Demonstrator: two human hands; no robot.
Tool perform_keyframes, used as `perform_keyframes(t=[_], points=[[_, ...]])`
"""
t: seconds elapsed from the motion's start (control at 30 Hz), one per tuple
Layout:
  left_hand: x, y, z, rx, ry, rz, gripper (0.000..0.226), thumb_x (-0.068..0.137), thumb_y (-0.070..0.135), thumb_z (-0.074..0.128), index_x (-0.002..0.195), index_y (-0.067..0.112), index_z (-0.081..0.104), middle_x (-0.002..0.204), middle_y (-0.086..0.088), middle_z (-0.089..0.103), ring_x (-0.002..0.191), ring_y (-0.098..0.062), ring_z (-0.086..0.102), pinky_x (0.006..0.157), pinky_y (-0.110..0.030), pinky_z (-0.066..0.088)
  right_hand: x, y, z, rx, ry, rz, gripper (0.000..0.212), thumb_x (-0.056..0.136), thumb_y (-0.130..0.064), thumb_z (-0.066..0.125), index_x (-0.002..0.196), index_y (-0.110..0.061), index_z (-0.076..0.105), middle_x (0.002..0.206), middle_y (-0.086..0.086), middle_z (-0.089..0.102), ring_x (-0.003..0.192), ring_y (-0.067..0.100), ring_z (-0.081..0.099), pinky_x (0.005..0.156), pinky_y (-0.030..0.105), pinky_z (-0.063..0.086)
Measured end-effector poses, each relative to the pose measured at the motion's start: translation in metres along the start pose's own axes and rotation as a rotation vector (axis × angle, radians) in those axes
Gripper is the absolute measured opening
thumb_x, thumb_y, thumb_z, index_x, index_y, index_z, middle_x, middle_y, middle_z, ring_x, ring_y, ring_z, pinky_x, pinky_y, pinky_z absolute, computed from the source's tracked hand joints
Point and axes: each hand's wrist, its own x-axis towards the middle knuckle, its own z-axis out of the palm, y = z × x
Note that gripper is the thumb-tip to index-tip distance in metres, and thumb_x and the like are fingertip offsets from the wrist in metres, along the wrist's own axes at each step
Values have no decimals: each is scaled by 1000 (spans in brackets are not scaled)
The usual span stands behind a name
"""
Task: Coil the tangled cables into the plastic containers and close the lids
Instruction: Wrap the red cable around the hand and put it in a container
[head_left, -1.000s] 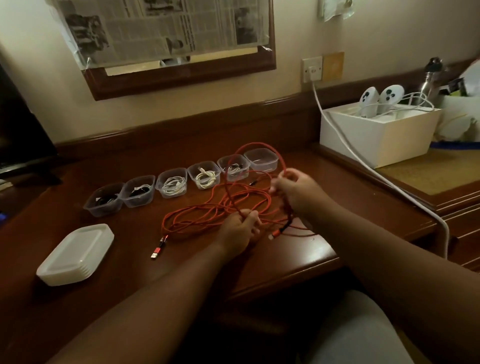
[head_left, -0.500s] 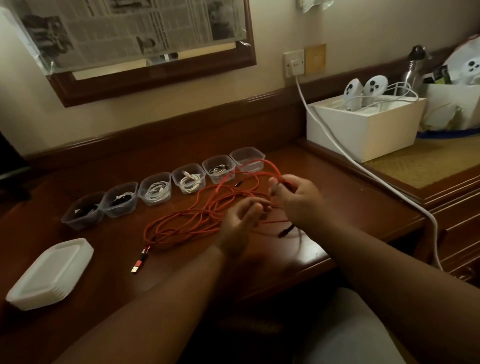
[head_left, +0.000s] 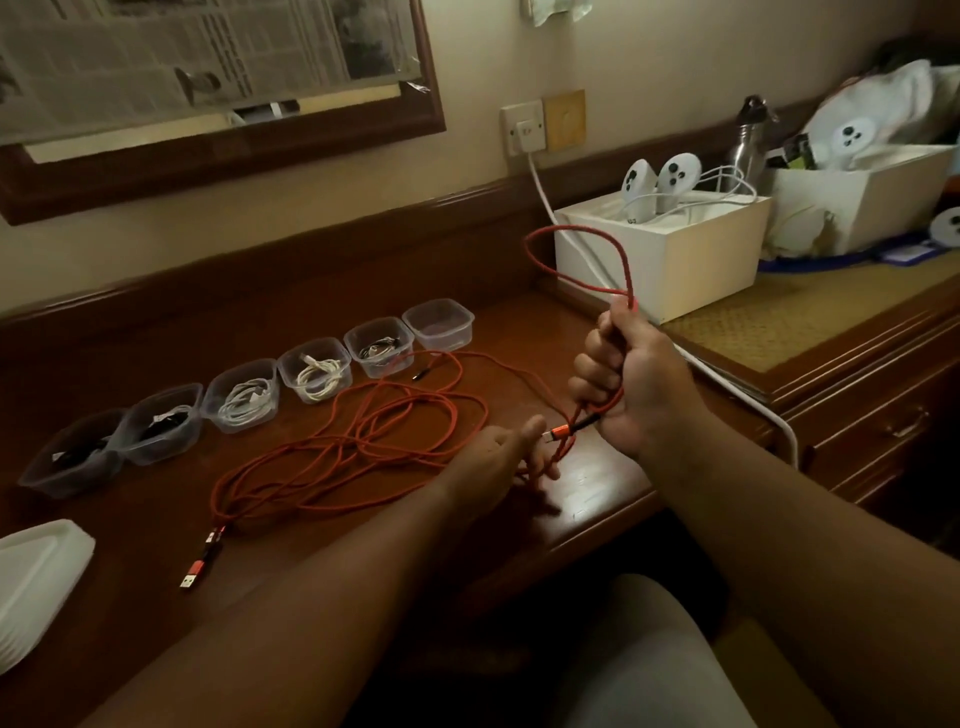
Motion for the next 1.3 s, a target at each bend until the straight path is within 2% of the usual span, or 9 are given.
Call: perform_keyframes(t=[0.07, 0.27, 0.47, 0.57, 0.77, 0.87, 1.0, 1.1, 1.3], points=[[-1, -5, -5, 80, -39, 27, 72, 75, 88, 43, 55, 21, 63, 73, -23, 64, 69, -35, 61, 72, -40, 49, 4, -5, -11, -236, 5, -40, 33, 102, -33, 46, 74, -17, 51, 56, -2, 32, 45, 12, 24, 41, 26, 23], [-5, -5, -33, 301, 46, 177, 47, 73, 51, 70, 70, 6, 57, 64, -10, 51, 59, -14, 46, 57, -38, 38, 4, 9, -15, -1409, -251, -49, 19, 93, -34, 64, 85, -17, 66, 76, -1, 68, 67, 11, 61, 62, 30, 49], [-9, 3, -54, 294, 182, 106, 23, 83, 16, 79, 69, 18, 60, 61, 8, 58, 54, -2, 51, 55, -19, 42, -2, 17, -2, -1764, -454, 128, 34, 82, -44, 76, 78, -13, 65, 64, 0, 60, 56, 13, 52, 53, 27, 38], [-14, 1, -72, 201, 329, 74, 24, 89, 19, 72, 68, 15, 60, 60, 6, 56, 55, -7, 48, 56, -21, 40, 1, 16, -4, -1557, -346, 23, 29, 93, -39, 64, 70, -21, 60, 60, -1, 49, 54, 13, 44, 54, 27, 36], [-39, -1, -109, 155, 652, -38, 35, 99, 33, 57, 69, 14, 56, 50, 7, 39, 39, -2, 30, 41, -19, 27, 4, 21, -3, -442, -1, 9, 26, 101, -30, 52, 86, -10, 57, 69, 5, 61, 67, 22, 61, 71, 37, 53], [-42, 8, -113, -172, 788, -109, 34, 102, 33, 50, 72, 18, 56, 49, 8, 42, 41, -6, 33, 43, -22, 27, 3, 43, 5, -567, -21, 1, 23, 99, -35, 55, 90, -14, 60, 77, 4, 69, 59, 15, 55, 64, 36, 47], [-42, 43, -103, -678, 696, -6, 27, 103, 17, 38, 84, 15, 57, 52, 7, 42, 45, -7, 37, 50, -24, 29, -6, 82, 35, -860, -230, 65, 10, 92, -37, 65, 94, -28, 65, 99, 3, 74, 71, 13, 60, 69, 33, 47], [-46, 67, -95, -775, 637, 61, 20, 102, 12, 46, 94, 9, 64, 65, 3, 55, 58, -7, 52, 56, -21, 44, -14, 102, 63, -791, -409, 174, 30, 87, -20, 73, 115, -18, 62, 104, -1, 72, 94, 9, 69, 75, 19, 53], [-71, 79, -102, -585, 659, 158, 13, 95, 10, 60, 97, 12, 72, 77, 4, 68, 73, -6, 63, 69, -23, 53, -20, 112, 91, -886, -393, 110, 18, 94, -22, 63, 109, -11, 63, 101, 12, 72, 97, 27, 69, 93, 44, 55]])
